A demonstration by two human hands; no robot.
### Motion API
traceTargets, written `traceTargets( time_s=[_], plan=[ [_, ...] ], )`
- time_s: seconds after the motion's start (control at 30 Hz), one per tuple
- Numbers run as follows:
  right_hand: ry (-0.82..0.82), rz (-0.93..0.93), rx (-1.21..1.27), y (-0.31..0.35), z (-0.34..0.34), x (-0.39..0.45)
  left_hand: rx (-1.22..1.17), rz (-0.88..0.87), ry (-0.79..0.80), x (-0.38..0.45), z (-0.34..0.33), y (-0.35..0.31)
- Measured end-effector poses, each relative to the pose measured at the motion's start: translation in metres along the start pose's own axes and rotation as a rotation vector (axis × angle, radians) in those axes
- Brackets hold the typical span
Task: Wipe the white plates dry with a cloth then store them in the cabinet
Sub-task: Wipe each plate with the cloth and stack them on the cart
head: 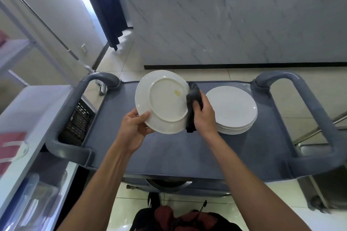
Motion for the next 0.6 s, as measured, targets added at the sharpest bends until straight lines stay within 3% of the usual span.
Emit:
traceTargets(
  time_s=[0.27,0.6],
  plan=[
    [-0.03,0.072,-0.127,0.015,0.007,0.024,0.142,0.092,0.132,0.001,-0.002,0.006],
    [0.018,0.369,-0.335,0.039,-0.018,0.024,0.261,0.094,0.186,0.01,-0.001,0.009]
  ],
)
Point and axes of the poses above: each hand's wrist, its own x-axis towards the middle knuckle, its own z-axis out of the back of the hand, y = z × x, the point moved 2 cm from there along x, towards the middle knuckle, and after that the axes turned 14 degrees about -x, right-handed, at the moved point
